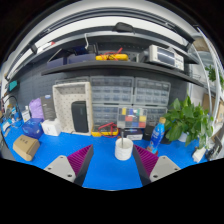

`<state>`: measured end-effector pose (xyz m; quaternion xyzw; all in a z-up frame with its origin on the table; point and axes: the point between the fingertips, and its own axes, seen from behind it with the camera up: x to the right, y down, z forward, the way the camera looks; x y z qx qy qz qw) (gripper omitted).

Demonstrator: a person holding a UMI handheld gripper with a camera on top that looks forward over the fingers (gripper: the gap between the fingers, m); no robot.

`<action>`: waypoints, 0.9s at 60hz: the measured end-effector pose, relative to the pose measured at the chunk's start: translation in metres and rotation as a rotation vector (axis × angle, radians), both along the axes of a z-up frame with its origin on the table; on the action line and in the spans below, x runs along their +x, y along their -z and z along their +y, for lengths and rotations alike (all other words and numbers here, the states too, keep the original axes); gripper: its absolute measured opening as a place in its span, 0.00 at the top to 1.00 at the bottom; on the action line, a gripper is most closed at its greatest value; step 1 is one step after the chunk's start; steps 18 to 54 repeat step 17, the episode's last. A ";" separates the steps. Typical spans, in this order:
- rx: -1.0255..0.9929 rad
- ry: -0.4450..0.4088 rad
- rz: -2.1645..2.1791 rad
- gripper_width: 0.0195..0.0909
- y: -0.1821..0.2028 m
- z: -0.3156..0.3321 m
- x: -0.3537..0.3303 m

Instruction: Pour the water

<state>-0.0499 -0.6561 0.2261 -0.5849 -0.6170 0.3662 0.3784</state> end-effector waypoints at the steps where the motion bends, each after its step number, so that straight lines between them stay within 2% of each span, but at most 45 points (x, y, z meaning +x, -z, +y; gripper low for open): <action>1: -0.001 -0.007 0.004 0.15 -0.003 -0.004 0.001; 17: -0.014 -0.026 -0.012 0.16 -0.008 -0.032 0.008; 54: -0.014 -0.026 -0.012 0.16 -0.008 -0.032 0.008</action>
